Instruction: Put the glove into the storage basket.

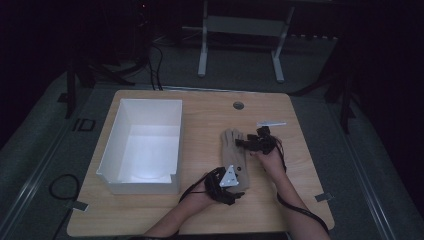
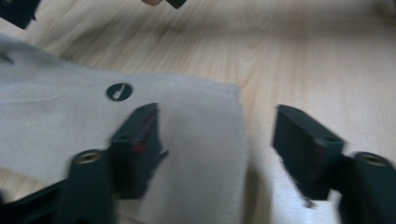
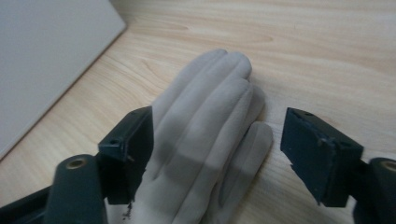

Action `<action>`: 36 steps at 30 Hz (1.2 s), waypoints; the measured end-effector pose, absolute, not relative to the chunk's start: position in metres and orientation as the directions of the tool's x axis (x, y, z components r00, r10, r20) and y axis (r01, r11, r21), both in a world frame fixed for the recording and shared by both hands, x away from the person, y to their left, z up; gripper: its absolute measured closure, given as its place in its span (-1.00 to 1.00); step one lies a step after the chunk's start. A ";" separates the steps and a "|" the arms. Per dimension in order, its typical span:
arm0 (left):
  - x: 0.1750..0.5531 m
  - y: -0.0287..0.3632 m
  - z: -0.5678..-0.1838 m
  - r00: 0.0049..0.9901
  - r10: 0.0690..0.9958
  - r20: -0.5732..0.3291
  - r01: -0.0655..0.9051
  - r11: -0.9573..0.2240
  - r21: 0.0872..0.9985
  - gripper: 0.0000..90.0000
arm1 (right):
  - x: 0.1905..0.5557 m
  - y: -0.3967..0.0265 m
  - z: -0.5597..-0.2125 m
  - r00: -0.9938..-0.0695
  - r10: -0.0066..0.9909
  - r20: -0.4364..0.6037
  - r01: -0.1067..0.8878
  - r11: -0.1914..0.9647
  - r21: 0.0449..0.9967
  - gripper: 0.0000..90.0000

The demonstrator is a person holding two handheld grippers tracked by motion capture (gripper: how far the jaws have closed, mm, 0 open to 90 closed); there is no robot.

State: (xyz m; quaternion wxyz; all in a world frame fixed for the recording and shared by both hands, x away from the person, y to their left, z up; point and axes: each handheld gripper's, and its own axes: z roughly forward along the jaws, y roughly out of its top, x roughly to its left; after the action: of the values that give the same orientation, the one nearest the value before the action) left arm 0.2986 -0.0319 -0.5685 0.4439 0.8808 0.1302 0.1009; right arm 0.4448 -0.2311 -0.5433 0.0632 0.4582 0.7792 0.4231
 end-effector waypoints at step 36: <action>0.291 -0.012 -0.578 0.921 0.369 0.125 0.140 -0.614 0.776 0.22 | 0.448 -0.214 -0.552 -0.632 0.726 0.272 0.672 0.338 0.659 0.50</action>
State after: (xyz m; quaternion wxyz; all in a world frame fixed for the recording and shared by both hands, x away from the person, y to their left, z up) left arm 0.2909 -0.0115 -0.5784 0.4150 0.8879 0.1433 0.1374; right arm 0.4484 -0.2140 -0.5519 0.0349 0.4278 0.8171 0.3848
